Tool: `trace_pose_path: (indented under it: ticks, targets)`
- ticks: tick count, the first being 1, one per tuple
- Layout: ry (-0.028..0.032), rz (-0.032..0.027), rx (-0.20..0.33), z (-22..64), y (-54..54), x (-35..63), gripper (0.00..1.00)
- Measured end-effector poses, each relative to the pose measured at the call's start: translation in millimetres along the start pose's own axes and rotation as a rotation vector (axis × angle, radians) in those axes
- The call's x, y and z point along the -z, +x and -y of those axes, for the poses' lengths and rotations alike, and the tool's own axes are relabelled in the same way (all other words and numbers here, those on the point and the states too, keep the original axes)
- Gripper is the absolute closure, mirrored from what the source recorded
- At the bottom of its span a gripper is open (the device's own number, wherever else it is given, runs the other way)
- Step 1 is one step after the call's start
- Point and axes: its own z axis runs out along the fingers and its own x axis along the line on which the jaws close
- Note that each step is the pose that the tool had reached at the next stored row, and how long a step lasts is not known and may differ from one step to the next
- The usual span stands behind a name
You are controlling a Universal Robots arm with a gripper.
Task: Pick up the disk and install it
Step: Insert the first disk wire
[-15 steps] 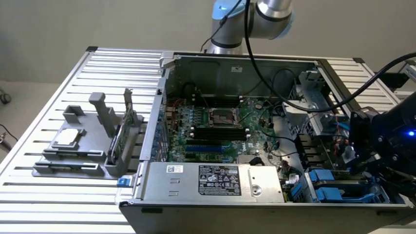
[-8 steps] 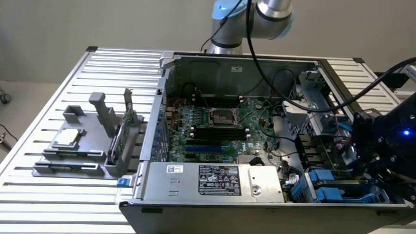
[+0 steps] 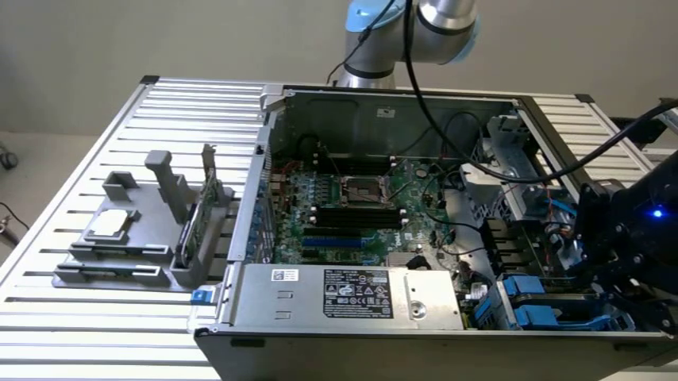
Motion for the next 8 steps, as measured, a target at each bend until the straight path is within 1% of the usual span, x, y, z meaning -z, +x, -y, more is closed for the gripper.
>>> trace_pose_path:
  ticks: [2,5,8]
  targets:
    - [0.0013,0.0012,-0.01,0.0,0.6,0.0,0.83]
    - [0.0016,0.0017,-0.015,0.3,2.8,-0.6,0.83]
    - [0.0021,0.0045,-0.018,0.3,5.2,-1.1,0.83]
